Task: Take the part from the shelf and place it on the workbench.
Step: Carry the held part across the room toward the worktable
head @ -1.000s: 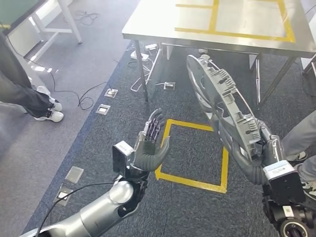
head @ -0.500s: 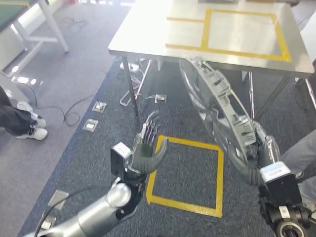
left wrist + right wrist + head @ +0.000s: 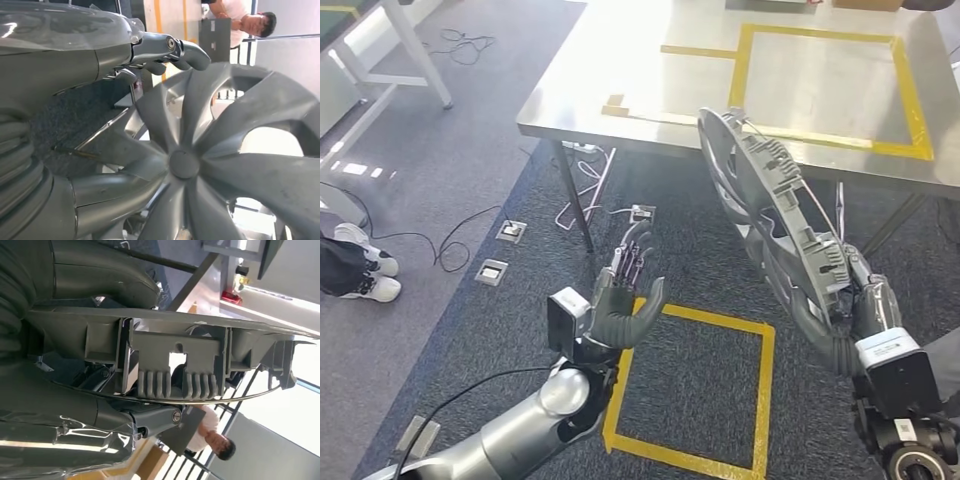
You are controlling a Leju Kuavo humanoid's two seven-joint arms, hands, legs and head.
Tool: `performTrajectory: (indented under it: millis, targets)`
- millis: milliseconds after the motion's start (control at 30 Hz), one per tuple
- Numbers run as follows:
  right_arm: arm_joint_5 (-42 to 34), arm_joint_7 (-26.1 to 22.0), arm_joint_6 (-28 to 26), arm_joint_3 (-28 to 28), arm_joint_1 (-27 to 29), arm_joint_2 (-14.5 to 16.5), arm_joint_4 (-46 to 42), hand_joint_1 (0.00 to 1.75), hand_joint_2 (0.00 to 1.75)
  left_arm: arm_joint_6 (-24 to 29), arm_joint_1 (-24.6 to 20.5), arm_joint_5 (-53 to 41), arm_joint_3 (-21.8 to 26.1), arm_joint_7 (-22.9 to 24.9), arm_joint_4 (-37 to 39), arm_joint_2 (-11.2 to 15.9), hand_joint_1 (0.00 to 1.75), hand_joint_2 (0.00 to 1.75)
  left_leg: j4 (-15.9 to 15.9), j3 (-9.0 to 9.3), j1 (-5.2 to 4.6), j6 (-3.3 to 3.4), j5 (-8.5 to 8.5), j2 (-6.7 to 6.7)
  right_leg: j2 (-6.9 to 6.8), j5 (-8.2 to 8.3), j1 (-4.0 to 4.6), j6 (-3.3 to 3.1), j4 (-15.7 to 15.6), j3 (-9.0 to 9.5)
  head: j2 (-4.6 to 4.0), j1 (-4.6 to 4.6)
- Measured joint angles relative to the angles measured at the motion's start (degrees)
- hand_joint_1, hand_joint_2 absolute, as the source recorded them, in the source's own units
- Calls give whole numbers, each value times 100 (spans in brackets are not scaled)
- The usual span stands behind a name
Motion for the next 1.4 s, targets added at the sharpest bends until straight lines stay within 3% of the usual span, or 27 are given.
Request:
performTrajectory:
  millis: [33, 67, 133, 167, 200, 267, 300, 333, 400, 467, 500, 533, 600, 633, 667, 767, 800, 833, 933, 1000, 1100, 1133, 1167, 1200, 1267, 1333, 1400]
  targets:
    - [2, 2, -3, 0, 3, -2, 1, 175, 175, -1, 7, 0, 1, 0, 0, 4, 0, 175, 313, -308, 26, -40, -44, 33, -1, -72, -1, -10, -55, 119, 0, -12]
    - [2, 2, -5, 2, 4, -2, 2, 175, 175, -3, 14, 1, 1, 2, 1, 9, 0, 175, 501, -578, 60, -77, -228, 50, -2, -155, -4, -12, -98, 251, 0, -21]
    - [2, 3, -7, 4, 8, -2, 3, 175, 175, -13, 19, 3, 0, 6, 2, 13, 0, 175, 459, -937, 112, -124, -735, 70, 3, -351, -19, 6, -142, 557, 0, -34]
    - [2, 3, -8, 5, 11, -2, 3, 175, 175, -23, 19, 7, 0, 15, 2, 14, 0, 175, 259, -1022, 124, -127, -854, 82, 7, -470, -29, 22, -145, 730, 0, -41]
    - [2, 5, -10, 5, 15, -2, 3, 175, 175, -34, 18, 12, 0, 26, 3, 14, 0, 175, -31, -1062, 129, -118, -753, 92, 8, -601, -40, 41, -144, 904, 0, -57]
    - [2, 7, -14, 8, 11, -2, 10, 175, 175, -56, 17, 30, 1, 45, 17, 20, 0, 175, -837, -1090, 123, -75, 238, 112, 24, -895, -41, 90, -101, 1153, 0, -76]
    - [2, 8, -18, 9, 3, -2, 11, 175, 175, -66, 22, 41, 2, 54, 27, 22, 0, 175, -1117, -1098, 112, -54, 777, 112, 37, -1048, -23, 122, -63, 1214, 0, -82]
    - [2, 8, -20, 10, -3, -1, 11, 175, 175, -74, 27, 47, 3, 57, 34, 26, 0, 175, -1276, -1112, 102, -40, 1178, 109, 52, -1197, -10, 151, -32, 1267, 0, -73]
    - [6, 9, -24, 5, -14, -1, -2, 175, 175, -82, 3, 50, 6, 61, 35, 17, 0, 175, -1203, -1109, 93, -8, 1293, 91, 65, -1420, -11, 205, -50, 1407, 0, -47]
    - [12, 11, -25, -1, -16, -2, -11, 175, 175, -83, -56, 42, 6, 51, 31, -7, 0, 175, -1151, -1060, 91, 51, 1163, 79, 34, -1602, -40, 245, 74, 1449, 0, -24]
    - [14, 10, -25, -2, -16, -2, -11, 175, 175, -85, -75, 38, 6, 48, 30, -16, 0, 175, -1153, -1020, 86, 91, 1093, 75, 16, -1731, -44, 261, 340, 1323, 0, -20]
    - [16, 7, -25, -1, -16, -2, -11, 175, 175, -87, -80, 37, 6, 46, 31, -20, 0, 175, -1153, -978, 68, 124, 1022, 72, 0, -1875, -39, 272, 744, 1080, 0, -13]
    - [17, 3, -25, -1, -10, -2, -7, 175, 175, -98, -80, 30, 6, 47, 35, -18, 0, 175, -1150, -880, 29, 178, 884, 64, -6, -2026, -29, 276, 1574, 454, 0, -8]
    - [17, 3, -25, -1, -1, -2, -1, 175, 175, -106, -79, 26, 6, 48, 39, -17, 0, 175, -1145, -812, 8, 194, 817, 55, -6, -1934, -24, 262, 1758, 216, 0, -9]
    - [16, 4, -24, -1, 6, -2, 5, 175, 175, -113, -79, 20, 6, 47, 43, -16, 0, 175, -1139, -730, -12, 208, 746, 44, -6, -1720, -12, 235, 1720, 78, 0, -8]
    - [10, 2, -23, -3, 13, -2, 14, 175, 175, -127, -79, 8, 6, 46, 52, -23, 0, 175, -1127, -467, -55, 219, 558, 13, -8, -769, 70, 87, 755, 118, 0, -2]
    - [7, -1, -25, -5, 6, -2, 14, 175, 175, -129, -80, 7, 6, 47, 55, -26, 0, 175, -1125, -415, -58, 208, 521, 1, -10, -608, 98, 46, 469, 179, 0, 5]
    - [5, -4, -26, -8, 0, -2, 14, 175, 175, -132, -79, 6, 6, 48, 60, -27, 0, 175, -1129, -391, -55, 191, 498, -8, -12, -554, 122, 18, 306, 222, 0, 15]
    - [9, -9, -28, -22, -1, -2, 5, 175, 175, -135, -88, 2, 6, 49, 66, -28, 0, 175, -1143, -343, -58, 125, 452, -17, -8, -574, 101, -6, 83, 423, 0, 30]
    - [13, -9, -27, -32, 12, -2, 2, 175, 175, -134, -104, -3, 6, 46, 66, -24, 0, 175, -876, -445, -53, 48, 323, 12, -18, -545, 46, -16, -75, 633, 0, 2]
    - [19, -16, -27, -37, 17, -2, 2, 175, 175, -126, -99, -2, 6, 48, 74, -13, 0, 175, 162, -1061, 69, -102, 36, 48, -39, -624, 18, -19, -153, 824, 0, -26]
    - [24, -19, -31, -38, 21, -2, 3, 175, 175, -119, -91, 0, 6, 52, 77, -8, 0, 175, 360, -1230, 118, -146, 56, 59, -40, -682, 4, -7, -154, 887, 0, -27]
    - [34, -21, -38, -39, 28, -2, 3, 175, 175, -111, -85, 2, 6, 56, 80, -2, 0, 175, 351, -1296, 166, -188, 177, 76, -38, -751, -16, 15, -154, 965, 0, -29]
    - [52, -21, -51, -42, 35, -2, 3, 175, 175, -104, -81, 4, 6, 59, 81, 3, 0, 175, 116, -1239, 212, -228, 394, 96, -33, -830, -41, 43, -154, 1060, 0, -31]
    - [104, -14, -99, -58, 40, -2, 0, 175, 175, -100, -84, 9, 5, 65, 84, 5, 0, 175, -599, -940, 267, -305, 797, 137, -24, -1018, -78, 128, -156, 1219, 0, -35]
    - [163, 7, -168, -108, 15, -2, -17, 175, 175, -108, -96, 17, 4, 76, 87, -4, 0, 175, -997, -713, 249, -273, 800, 140, -28, -1169, -88, 221, -183, 1296, 0, -31]
    - [227, 27, -239, -193, -27, -2, -55, 175, 175, -135, -122, 22, 4, 81, 87, -20, 0, 175, -1039, -627, 203, -130, 606, 123, -30, -1173, -109, 310, -195, 1384, 0, -19]
